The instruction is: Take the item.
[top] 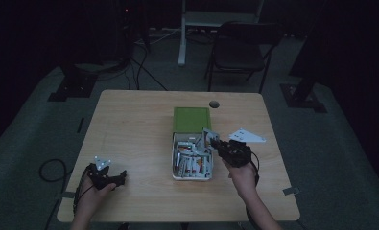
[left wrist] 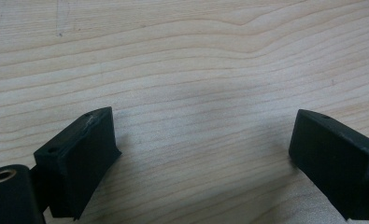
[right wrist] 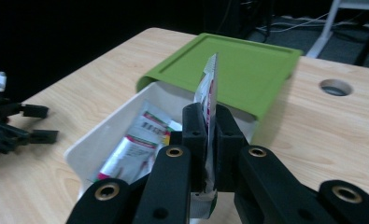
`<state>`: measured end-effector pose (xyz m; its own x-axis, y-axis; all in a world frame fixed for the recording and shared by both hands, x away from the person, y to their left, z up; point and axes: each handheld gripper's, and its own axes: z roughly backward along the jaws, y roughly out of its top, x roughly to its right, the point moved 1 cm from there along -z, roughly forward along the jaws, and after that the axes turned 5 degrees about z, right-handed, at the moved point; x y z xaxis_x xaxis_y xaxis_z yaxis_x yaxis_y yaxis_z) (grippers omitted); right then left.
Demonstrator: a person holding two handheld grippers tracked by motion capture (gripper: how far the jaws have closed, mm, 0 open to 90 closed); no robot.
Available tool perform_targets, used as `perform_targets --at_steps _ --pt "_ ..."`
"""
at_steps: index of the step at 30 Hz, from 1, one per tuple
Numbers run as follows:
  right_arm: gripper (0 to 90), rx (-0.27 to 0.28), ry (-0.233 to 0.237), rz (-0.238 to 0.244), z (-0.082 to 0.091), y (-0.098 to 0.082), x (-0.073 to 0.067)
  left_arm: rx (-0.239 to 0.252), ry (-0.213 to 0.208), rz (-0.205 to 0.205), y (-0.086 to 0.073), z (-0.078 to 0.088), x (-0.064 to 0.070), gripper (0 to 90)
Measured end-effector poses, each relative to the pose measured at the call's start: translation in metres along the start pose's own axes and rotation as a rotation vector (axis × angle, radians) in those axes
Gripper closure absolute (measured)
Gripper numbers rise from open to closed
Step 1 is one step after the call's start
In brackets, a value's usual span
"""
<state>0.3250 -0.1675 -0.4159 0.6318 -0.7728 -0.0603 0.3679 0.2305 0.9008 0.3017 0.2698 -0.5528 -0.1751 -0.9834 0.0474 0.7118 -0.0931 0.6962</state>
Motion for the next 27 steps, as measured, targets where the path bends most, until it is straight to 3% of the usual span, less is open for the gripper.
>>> perform_targets --at_steps 13,22,27 --pt "86.2 0.009 -0.07 -0.042 0.021 -0.009 0.033 0.001 0.0 0.003 0.0 0.0 0.0 7.9" --pt "86.2 -0.009 -0.131 -0.048 0.029 -0.027 0.056 0.0 0.0 0.001 0.0 0.0 0.0 7.9" --pt "86.2 -0.023 -0.157 -0.074 0.032 -0.042 0.071 0.0 0.0 0.001 0.0 0.0 0.0 7.9"
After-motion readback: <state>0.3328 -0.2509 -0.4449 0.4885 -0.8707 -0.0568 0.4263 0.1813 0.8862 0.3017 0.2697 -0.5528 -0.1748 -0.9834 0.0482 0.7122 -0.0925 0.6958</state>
